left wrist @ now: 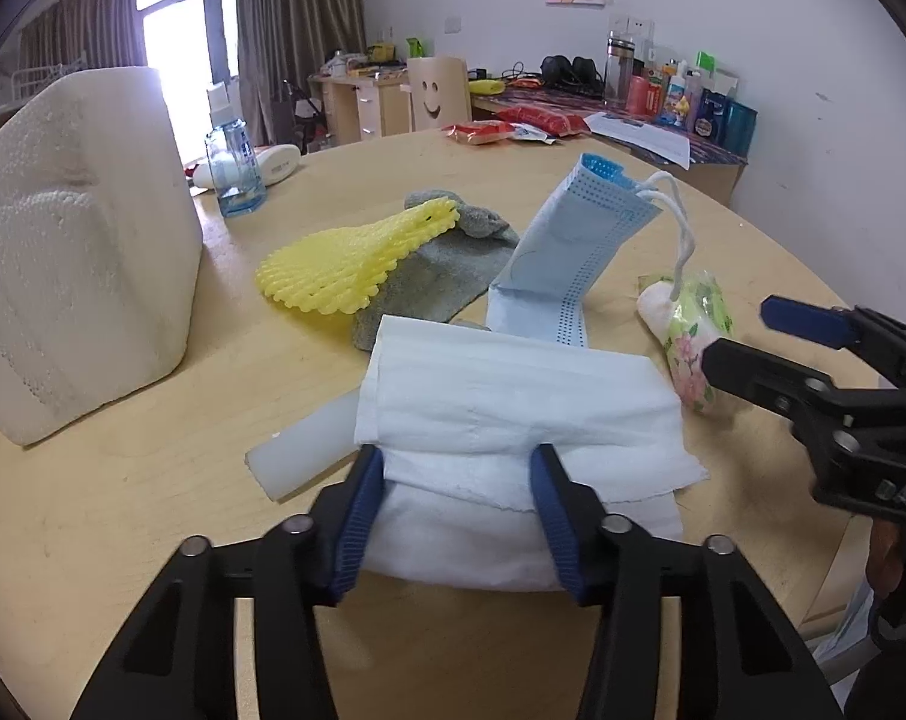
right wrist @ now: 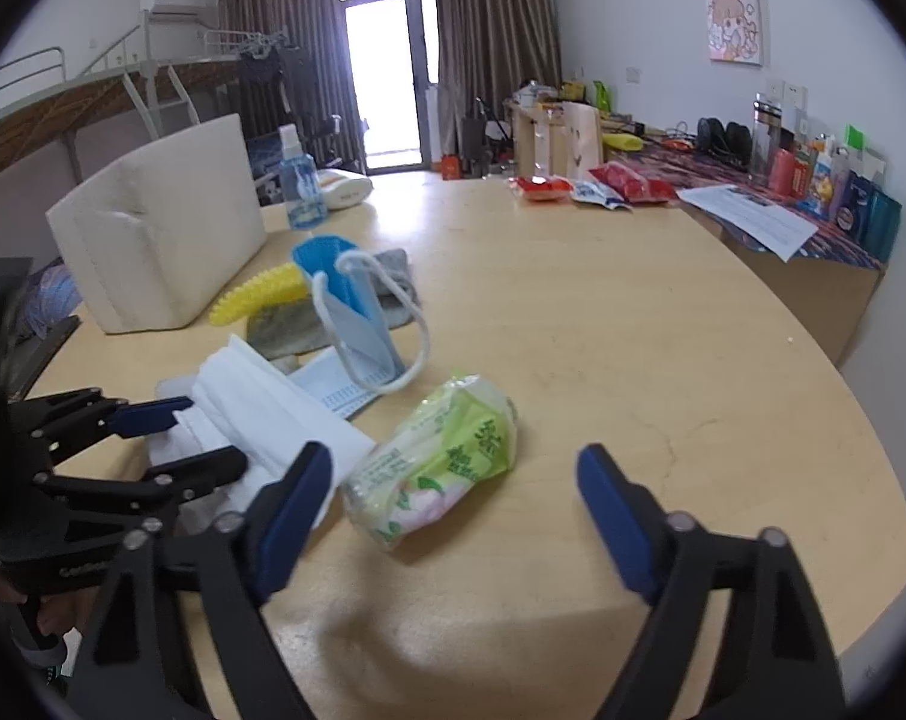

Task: Organize soft objects
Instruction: 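Reach the left tool to the white tissue while the right tool reaches the green packet, then close the left tool on the white tissue while the right tool grasps the green packet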

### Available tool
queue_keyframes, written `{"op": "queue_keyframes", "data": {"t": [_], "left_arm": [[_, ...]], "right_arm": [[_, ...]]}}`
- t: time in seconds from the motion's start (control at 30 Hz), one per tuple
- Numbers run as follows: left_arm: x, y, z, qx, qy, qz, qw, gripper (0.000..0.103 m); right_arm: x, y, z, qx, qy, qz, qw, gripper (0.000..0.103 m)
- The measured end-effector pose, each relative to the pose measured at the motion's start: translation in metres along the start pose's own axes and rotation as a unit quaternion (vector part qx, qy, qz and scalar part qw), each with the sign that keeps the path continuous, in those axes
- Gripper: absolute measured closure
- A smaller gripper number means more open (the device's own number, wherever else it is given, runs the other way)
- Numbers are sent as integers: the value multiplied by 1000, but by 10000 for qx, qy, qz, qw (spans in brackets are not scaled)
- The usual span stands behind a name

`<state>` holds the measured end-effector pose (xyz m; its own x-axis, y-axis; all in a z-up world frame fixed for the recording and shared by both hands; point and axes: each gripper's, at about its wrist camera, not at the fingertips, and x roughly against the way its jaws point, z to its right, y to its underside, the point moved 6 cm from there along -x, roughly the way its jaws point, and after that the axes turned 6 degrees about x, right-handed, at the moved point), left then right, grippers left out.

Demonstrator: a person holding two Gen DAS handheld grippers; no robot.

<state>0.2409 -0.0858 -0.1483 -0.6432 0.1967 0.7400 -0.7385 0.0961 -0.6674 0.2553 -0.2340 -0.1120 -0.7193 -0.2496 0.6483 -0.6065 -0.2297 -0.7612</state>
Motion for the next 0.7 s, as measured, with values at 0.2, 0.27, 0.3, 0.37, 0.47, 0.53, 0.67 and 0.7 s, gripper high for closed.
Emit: {"op": "queue_keyframes", "data": {"t": [0.2, 0.27, 0.3, 0.37, 0.47, 0.53, 0.67, 0.7], "left_arm": [[2, 1, 2, -35, 77, 65, 9999, 78], [2, 1, 4, -58, 126, 78, 9999, 81], [2, 1, 4, -63, 142, 86, 9998, 82], [4, 0, 4, -43, 207, 128, 9997, 83], [4, 1, 5, -23, 277, 145, 9995, 87], [6, 0, 6, -29, 364, 197, 9991, 88], [9, -2, 7, 20, 523, 274, 9983, 88], [11, -3, 7, 26, 575, 313, 9978, 88]], "right_arm": [[-10, 1, 3, -203, 93, -272, 9994, 27], [-12, 1, 3, -265, 137, -330, 9990, 28], [-12, 1, 3, -270, 149, -331, 9990, 32], [-14, 2, 1, -307, 131, -356, 9988, 42], [-15, 2, 0, -298, 179, -391, 9986, 54], [-15, 4, -1, -309, 168, -403, 9986, 64], [-10, 5, 2, -357, 184, -287, 9988, 72], [-8, 5, 4, -421, 170, -236, 9987, 73]]}}
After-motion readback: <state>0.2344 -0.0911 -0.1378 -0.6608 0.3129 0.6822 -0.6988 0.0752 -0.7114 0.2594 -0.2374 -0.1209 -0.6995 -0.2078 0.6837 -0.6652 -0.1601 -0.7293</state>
